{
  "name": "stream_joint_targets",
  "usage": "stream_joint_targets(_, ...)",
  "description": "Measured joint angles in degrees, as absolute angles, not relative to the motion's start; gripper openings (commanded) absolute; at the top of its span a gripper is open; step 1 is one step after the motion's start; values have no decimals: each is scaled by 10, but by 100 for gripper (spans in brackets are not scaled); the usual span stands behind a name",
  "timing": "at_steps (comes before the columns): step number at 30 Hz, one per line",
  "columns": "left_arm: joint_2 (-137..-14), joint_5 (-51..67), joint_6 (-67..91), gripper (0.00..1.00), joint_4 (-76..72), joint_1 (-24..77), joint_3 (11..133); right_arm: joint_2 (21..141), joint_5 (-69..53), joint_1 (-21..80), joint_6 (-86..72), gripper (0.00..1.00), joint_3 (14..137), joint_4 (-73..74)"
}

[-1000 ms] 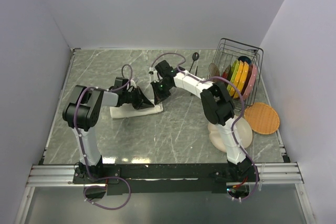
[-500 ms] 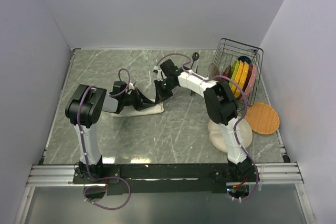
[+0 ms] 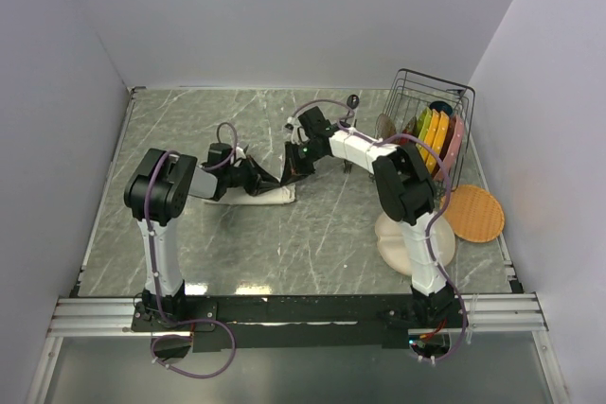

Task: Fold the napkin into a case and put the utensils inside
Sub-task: Smooth out the smaller rectangle-folded napkin at the center of the board.

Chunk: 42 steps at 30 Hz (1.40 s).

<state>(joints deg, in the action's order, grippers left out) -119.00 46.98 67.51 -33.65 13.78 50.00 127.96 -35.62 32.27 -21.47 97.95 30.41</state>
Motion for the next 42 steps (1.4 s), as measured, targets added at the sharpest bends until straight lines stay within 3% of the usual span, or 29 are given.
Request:
stream_joint_targets(12,-1190,457,631,1,-241,147,545,1272,-376,316,-261,0,970,267)
stream_joint_targets(42,-1188,478,641,2,-268,137,535,1290,-291,331,-205,0,979,317)
